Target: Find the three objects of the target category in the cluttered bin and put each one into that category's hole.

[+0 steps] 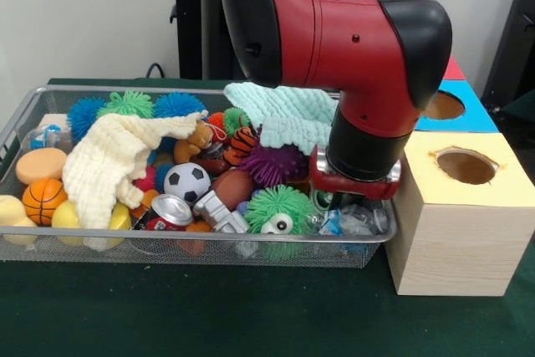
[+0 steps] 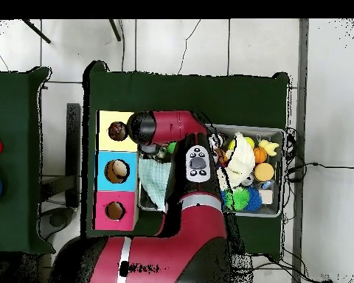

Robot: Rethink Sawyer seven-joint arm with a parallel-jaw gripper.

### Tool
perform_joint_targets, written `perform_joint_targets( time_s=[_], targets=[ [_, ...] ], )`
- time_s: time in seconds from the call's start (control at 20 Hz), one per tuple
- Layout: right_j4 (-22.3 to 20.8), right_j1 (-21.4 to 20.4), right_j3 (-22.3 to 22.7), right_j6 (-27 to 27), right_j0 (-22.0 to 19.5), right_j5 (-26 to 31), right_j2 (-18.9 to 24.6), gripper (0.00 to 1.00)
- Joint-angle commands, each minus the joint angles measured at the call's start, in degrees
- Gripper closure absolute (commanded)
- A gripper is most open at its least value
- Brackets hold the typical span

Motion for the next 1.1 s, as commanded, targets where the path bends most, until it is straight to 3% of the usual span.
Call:
perform_joint_targets(
  time_s=[0.05,0.45,1.1],
  targets=[
    [2.0,-2.9,8.0,5.2,-3.0,-5.2,3.8,1.0],
    [3.7,-12.6,16.6,3.6,-4.0,-1.9,3.1,1.0],
    [4.3,-17.2,20.3,0.9,-6.8,1.4,4.3,1.0]
  ],
)
